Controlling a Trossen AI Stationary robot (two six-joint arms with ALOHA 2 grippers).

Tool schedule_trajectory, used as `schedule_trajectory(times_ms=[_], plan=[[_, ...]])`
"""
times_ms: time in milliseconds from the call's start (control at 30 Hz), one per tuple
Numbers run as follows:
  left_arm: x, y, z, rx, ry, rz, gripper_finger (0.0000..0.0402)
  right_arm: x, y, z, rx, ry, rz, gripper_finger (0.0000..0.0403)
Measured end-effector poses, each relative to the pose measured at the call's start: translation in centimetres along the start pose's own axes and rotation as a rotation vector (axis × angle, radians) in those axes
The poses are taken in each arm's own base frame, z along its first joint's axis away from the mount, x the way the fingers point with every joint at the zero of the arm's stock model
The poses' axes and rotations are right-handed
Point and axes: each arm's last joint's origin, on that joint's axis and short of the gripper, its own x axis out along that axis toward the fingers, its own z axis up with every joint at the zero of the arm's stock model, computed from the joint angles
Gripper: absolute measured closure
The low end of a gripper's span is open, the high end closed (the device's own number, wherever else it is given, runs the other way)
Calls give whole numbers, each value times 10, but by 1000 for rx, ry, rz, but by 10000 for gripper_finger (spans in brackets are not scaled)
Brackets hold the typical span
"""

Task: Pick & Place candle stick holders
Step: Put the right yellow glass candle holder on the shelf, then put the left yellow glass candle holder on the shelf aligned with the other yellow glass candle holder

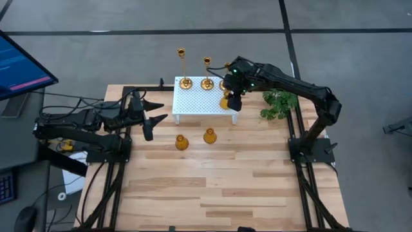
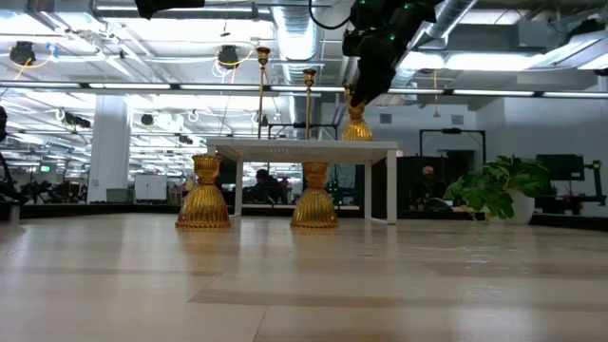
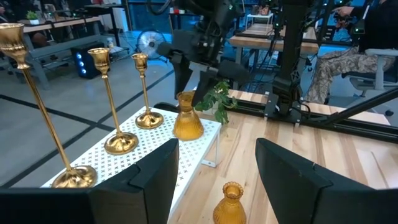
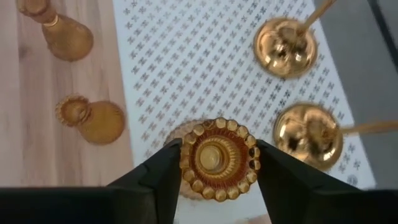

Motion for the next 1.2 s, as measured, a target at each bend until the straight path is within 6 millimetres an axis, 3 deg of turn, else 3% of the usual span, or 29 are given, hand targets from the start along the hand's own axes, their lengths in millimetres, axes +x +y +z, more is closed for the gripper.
schedule_trajectory(times_ms=[167,467,700,900,1200], plan=[[0,0,0,0,0,0,188,0,0,1,-2,0,-3,226],[0,0,0,0,0,0,188,1,-3,0,2,2,-7,163],[0,0,0,-2,0,0,188,-18,-6,10,-4,-26,-18,133],[2,-1,-1,-26,8,-3,187,-57,-5,10,-9,29,-34,132],[35,-17,-17,12,153,-32,161,-162,21,-21,108,-28,-115,132]])
